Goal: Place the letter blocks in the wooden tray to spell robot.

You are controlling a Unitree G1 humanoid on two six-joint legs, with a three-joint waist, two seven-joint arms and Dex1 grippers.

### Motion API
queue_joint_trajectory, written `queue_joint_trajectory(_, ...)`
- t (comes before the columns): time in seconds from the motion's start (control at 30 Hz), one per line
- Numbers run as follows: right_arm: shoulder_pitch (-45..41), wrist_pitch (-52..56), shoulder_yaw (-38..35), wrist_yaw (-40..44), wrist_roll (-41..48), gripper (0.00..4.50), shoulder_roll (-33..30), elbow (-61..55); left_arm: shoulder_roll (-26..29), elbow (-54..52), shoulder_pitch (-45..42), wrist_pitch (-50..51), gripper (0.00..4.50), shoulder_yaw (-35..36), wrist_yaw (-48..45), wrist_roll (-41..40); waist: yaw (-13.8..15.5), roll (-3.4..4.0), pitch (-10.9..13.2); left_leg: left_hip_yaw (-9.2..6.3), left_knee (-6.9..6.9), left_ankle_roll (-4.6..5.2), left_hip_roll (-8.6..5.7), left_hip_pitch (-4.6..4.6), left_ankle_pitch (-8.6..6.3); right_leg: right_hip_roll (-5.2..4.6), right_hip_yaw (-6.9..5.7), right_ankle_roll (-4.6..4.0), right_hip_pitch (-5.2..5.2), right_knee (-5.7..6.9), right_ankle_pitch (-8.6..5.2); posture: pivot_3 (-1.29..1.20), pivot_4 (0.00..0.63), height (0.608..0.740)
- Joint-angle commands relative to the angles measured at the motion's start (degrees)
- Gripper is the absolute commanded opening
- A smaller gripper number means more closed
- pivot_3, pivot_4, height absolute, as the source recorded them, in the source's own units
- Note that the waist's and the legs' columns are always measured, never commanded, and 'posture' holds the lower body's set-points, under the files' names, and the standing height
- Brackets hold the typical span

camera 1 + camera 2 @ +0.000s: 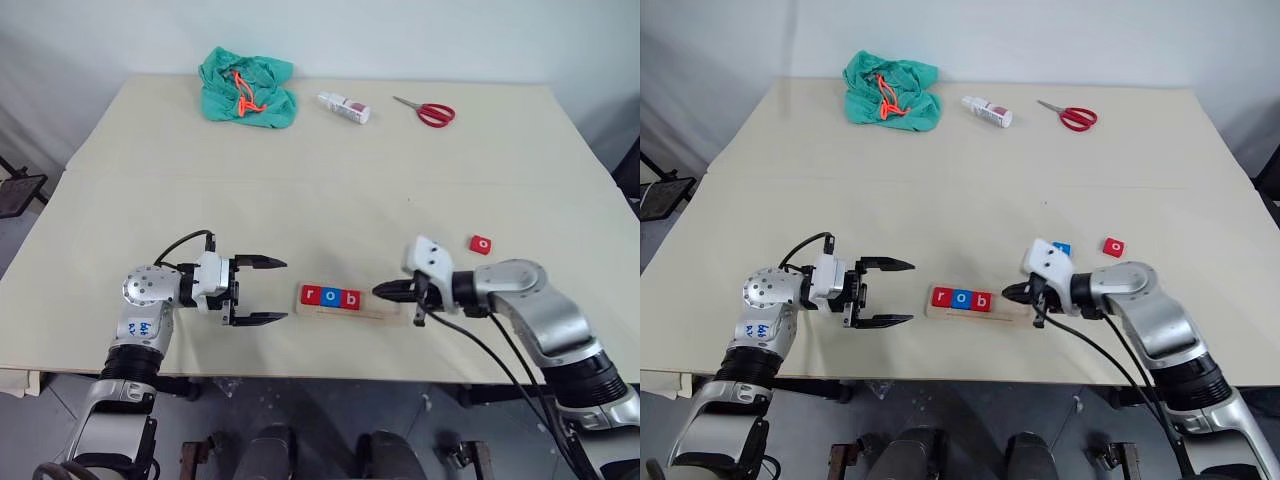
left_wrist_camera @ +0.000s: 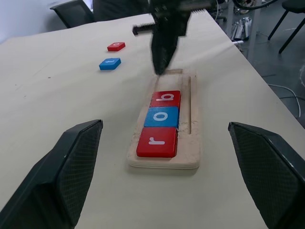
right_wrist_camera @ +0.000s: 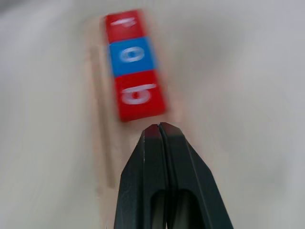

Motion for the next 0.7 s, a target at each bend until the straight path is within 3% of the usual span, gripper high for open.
queue_joint_trajectory(0.03, 2.5, 1.28, -6.31, -2.37, 1.87, 1.11, -2.19, -2.93, -0.35, -0.72, -0.24, -0.62, 4.5, 0.23, -0.32, -0.49, 0.06, 0.0, 0.0, 0.0, 0.0, 0.0, 0.0, 0.0, 0.0, 0.0, 0.0, 0.0, 0.0, 0.0, 0.0, 0.0, 0.15, 0.74)
queue_joint_trajectory(0.37, 16.11, 3.06, -23.41, -17.99, 1.2, 4.36, -0.65, -7.62, -1.82, 3.88, -3.43, -1.72, 4.5, -0.2, -2.51, -0.19, 0.42, 0.0, 0.0, 0.1, -0.02, 0.0, 0.01, 0.0, 0.0, 0.01, -0.02, 0.0, 0.0, 0.01, 0.0, 0.0, 0.15, 0.74)
queue_joint_trajectory(0.7, 24.68, 6.74, -34.13, -31.89, 2.9, 4.46, 9.12, -13.04, -2.58, 6.63, -5.01, -2.68, 4.5, -0.31, -3.97, 0.07, 0.98, 0.01, 0.0, 0.11, -0.04, 0.0, -0.02, 0.04, 0.0, -0.01, 0.08, 0.0, -0.01, 0.02, 0.0, 0.0, 0.15, 0.74)
